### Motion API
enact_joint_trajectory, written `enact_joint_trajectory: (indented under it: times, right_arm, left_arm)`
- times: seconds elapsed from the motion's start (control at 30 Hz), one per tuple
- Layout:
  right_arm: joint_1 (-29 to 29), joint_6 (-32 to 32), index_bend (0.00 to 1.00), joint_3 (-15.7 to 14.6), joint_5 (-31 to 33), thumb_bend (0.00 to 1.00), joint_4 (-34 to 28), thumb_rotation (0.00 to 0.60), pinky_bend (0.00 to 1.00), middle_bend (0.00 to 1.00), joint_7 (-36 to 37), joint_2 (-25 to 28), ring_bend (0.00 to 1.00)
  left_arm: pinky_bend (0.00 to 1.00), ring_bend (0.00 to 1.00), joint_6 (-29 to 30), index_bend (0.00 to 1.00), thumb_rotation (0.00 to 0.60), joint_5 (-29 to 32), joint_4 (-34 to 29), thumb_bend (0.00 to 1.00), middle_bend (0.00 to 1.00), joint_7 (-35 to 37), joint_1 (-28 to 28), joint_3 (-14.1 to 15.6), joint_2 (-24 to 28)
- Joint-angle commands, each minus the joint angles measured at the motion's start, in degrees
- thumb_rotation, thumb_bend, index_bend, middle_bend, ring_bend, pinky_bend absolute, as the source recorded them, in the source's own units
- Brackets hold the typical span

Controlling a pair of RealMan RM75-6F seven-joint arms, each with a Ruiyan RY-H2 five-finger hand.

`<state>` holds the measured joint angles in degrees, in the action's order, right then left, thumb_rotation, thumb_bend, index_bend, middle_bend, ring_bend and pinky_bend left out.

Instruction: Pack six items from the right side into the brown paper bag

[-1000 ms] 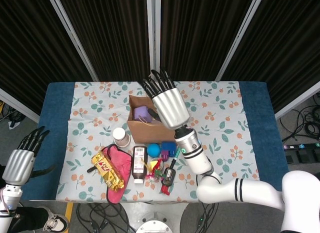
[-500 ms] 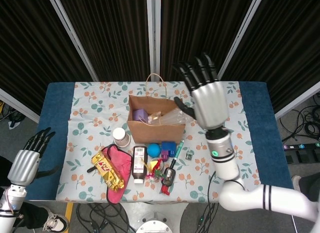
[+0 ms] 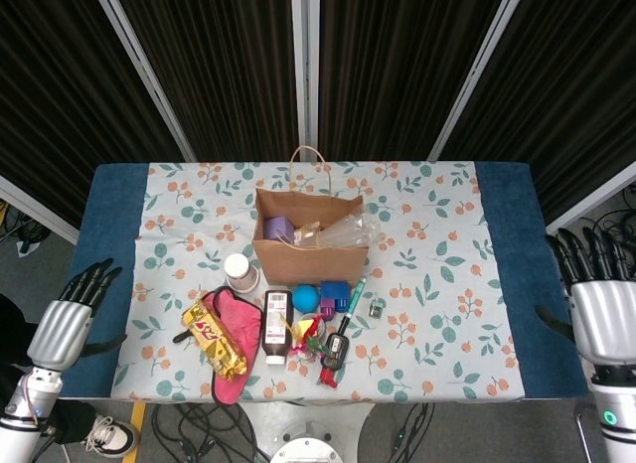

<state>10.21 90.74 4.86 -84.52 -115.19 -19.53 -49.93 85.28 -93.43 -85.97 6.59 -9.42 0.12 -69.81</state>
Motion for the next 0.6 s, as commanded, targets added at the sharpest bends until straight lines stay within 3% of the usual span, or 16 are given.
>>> enact_joint_trajectory:
  times: [0.03, 0.1, 0.23, 0.6]
  right_arm:
    - [-5.3, 2.4, 0.10, -5.2, -6.9, 0.00, 14.1, 0.600, 0.00, 0.08, 12.5, -3.5, 0.00]
    - [-6.2, 2.9, 0.07, -6.1, -8.3, 0.00, 19.0, 0.600, 0.00, 0.08, 15.0, -6.5, 0.00]
    - [-7.1, 1.8, 0.03, -7.2, -8.9, 0.00, 23.6, 0.600, 0.00, 0.08, 13.3, -9.7, 0.00]
    - [-6.9, 2.3, 0.01, -5.1, -9.7, 0.00, 25.8, 0.600, 0.00, 0.07, 11.0, -12.9, 0.00]
  left_arm:
    - [0.15, 0.03, 0.4, 0.10, 0.600, -0.1, 0.1, 0.02, 0.13, -0.2, 0.3, 0.2, 0.0]
    - [0.15, 0.03, 1.0, 0.10, 0.600, -0.6, -0.1, 0.02, 0.13, -0.6, 0.5, 0.3, 0.0]
    - [0.15, 0.03, 2.0, 0.10, 0.600, -1.7, -1.0, 0.02, 0.13, -1.8, 0.9, 0.8, 0.3]
    - [0.15, 0.03, 2.5, 0.10, 0.600, -2.3, -3.2, 0.02, 0.13, -4.3, 1.1, 1.0, 1.2]
